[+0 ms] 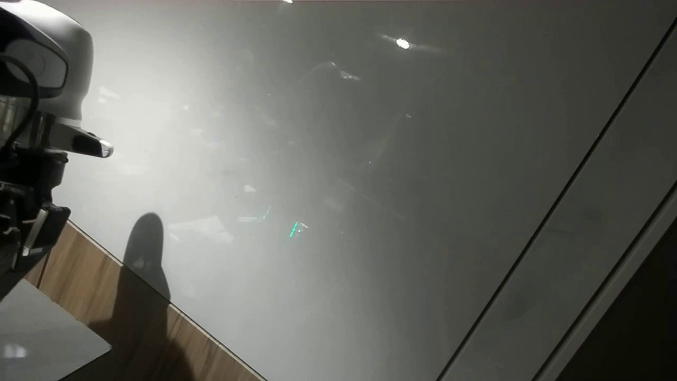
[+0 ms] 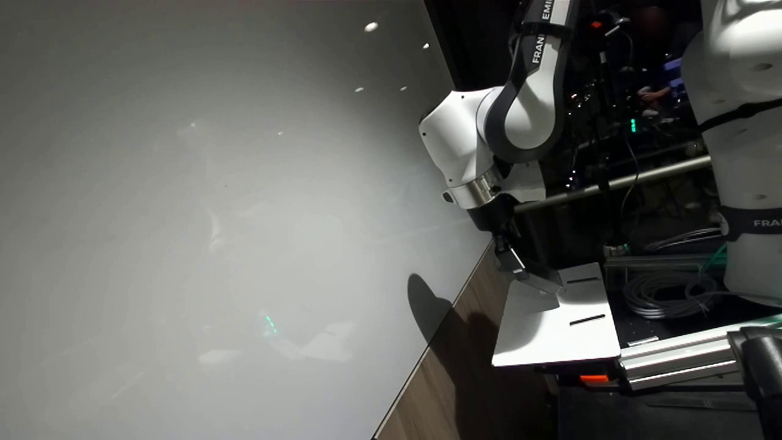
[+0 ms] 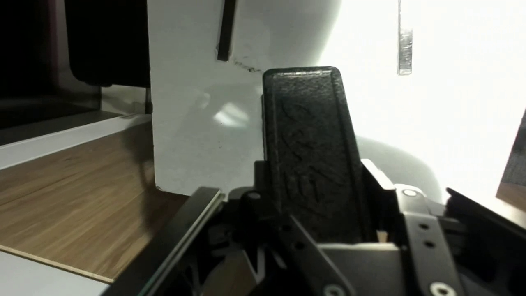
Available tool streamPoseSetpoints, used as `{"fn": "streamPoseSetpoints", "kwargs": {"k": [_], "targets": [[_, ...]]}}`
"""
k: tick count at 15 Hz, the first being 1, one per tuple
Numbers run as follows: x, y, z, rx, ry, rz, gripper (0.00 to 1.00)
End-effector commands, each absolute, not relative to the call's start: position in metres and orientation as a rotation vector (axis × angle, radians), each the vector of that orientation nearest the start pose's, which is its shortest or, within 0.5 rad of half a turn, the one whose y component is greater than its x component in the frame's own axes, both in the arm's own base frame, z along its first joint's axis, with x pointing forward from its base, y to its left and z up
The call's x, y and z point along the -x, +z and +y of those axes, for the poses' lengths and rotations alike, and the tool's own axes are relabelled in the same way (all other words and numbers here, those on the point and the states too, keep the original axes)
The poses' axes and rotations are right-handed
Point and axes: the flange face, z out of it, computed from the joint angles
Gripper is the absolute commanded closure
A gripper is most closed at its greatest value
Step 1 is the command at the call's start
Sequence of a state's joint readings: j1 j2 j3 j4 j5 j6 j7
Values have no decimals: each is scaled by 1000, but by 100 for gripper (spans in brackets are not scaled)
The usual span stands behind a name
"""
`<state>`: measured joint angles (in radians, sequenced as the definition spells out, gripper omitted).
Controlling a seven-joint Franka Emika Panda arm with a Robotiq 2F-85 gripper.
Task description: Erase what was on the whiteboard
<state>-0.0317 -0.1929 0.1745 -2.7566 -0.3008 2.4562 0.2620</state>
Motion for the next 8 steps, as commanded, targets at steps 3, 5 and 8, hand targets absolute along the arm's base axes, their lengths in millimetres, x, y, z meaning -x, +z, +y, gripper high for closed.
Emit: {"fn": "streamPoseSetpoints", "kwargs": {"k": [3, 5, 8], "targets": [[-389, 245, 45, 3379, 153, -154, 70], [-394, 240, 42, 3374, 177, -131, 70], [-402, 235, 36, 3365, 199, -103, 70]]}}
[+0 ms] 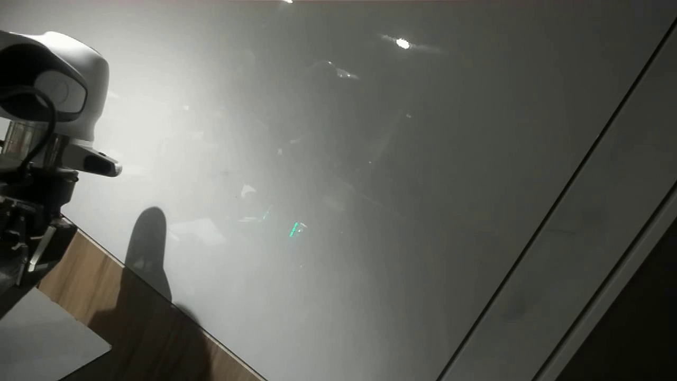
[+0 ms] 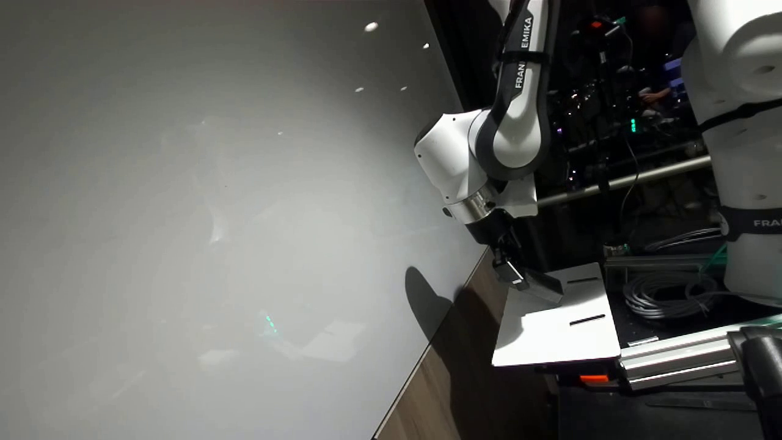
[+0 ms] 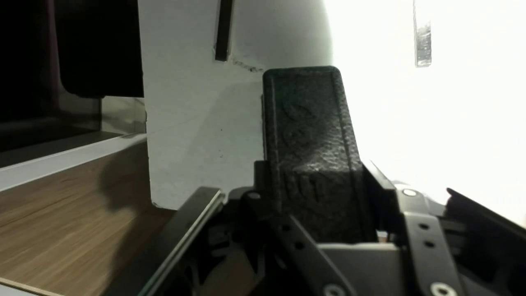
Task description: Erase what was on the whiteboard
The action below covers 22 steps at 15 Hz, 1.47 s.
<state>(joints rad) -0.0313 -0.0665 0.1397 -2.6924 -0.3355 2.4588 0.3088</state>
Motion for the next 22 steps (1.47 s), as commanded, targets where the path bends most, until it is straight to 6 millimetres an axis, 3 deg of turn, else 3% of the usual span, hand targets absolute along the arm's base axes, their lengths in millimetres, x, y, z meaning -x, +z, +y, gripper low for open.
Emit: {"fn": "streamPoseSetpoints", "kwargs": {"k": [1, 22], "targets": [[-404, 234, 34, 3363, 204, -94, 70], [-427, 216, 18, 3351, 332, 12, 70]]}}
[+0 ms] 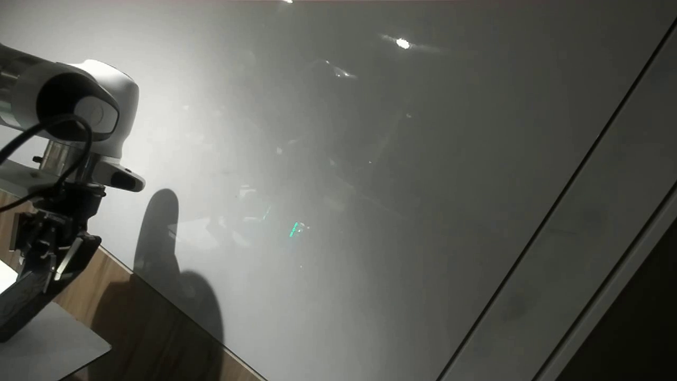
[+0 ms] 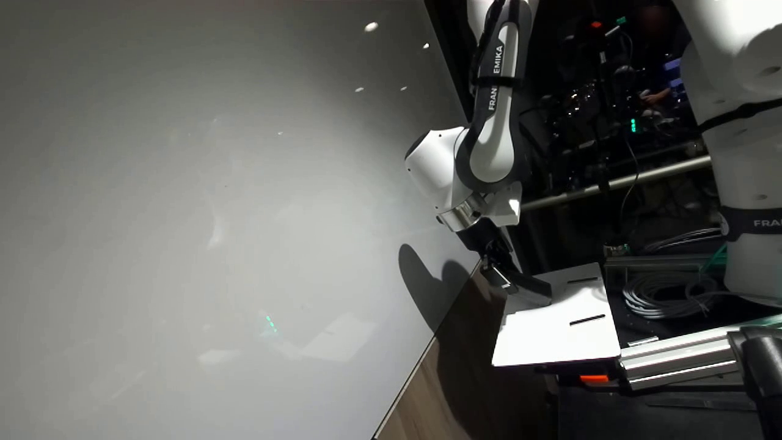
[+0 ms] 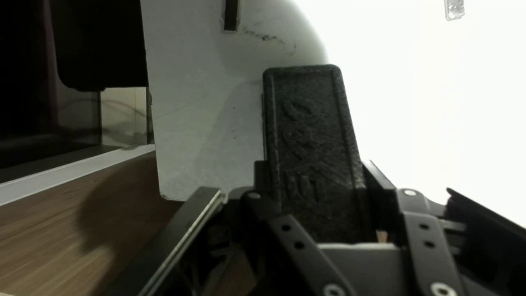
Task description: Erase what was on the whiteboard
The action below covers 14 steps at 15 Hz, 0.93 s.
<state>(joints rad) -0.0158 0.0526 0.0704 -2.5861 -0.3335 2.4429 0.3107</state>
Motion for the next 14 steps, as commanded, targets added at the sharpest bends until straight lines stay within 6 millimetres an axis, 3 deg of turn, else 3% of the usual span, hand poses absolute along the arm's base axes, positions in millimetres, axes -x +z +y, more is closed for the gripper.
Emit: {"fn": "streamPoseSetpoints", "kwargs": {"k": [1, 5, 10, 14], "targets": [[-427, 216, 16, 3351, 356, 24, 70], [-421, 217, 21, 3352, 464, 54, 70], [-408, 219, 42, 3330, 554, 33, 70], [-413, 217, 39, 3317, 544, 29, 70]]}}
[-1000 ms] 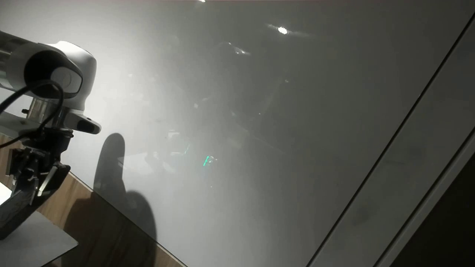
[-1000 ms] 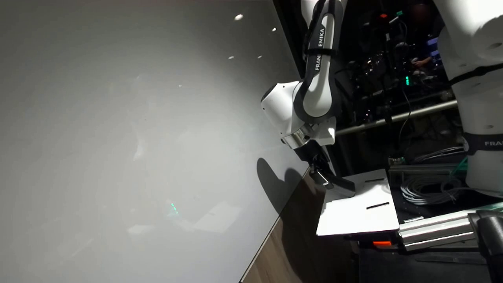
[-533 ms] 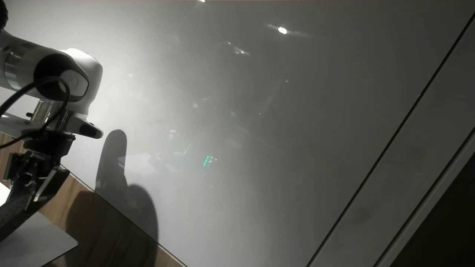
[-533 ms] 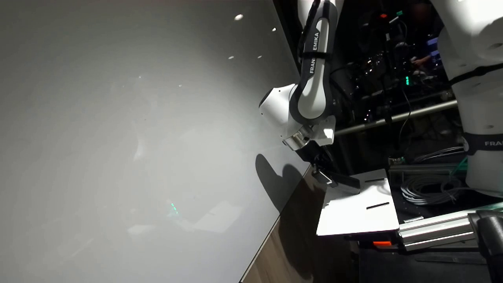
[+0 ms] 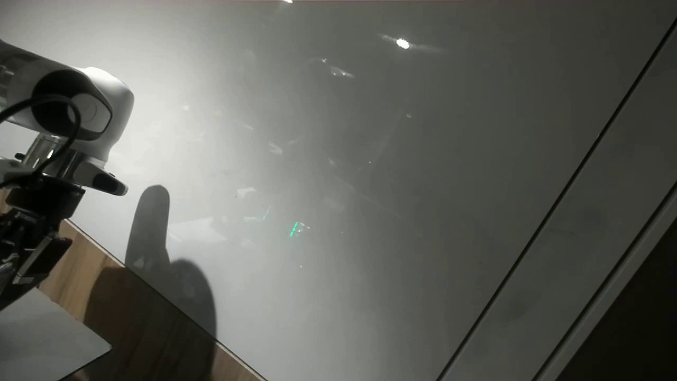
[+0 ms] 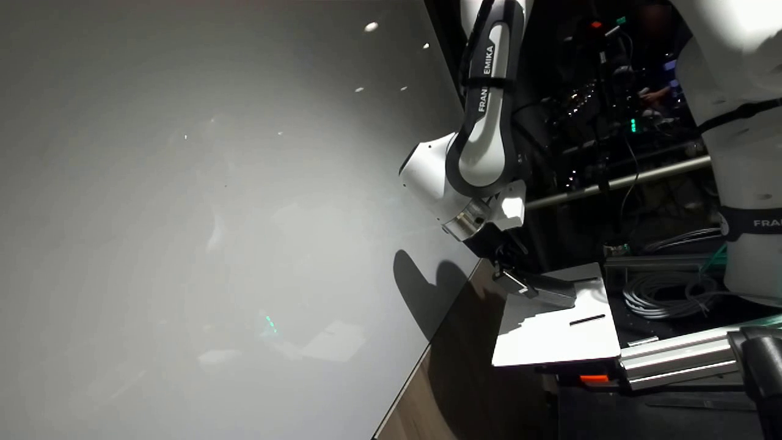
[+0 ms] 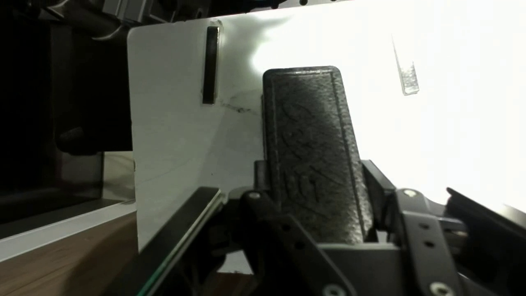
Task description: Erase what was on the whiteboard
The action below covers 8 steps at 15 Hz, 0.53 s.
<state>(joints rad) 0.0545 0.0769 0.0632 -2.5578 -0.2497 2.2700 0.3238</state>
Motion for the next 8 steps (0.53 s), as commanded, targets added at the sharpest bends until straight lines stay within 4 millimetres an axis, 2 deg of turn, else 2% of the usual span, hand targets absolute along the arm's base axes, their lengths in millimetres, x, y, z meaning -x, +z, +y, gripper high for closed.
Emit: {"fn": "streamPoseSetpoints", "kwargs": {"k": [1, 8], "targets": [[-416, 219, 36, 3318, 533, 32, 70], [-441, 233, 25, 3317, 444, 62, 70]]}}
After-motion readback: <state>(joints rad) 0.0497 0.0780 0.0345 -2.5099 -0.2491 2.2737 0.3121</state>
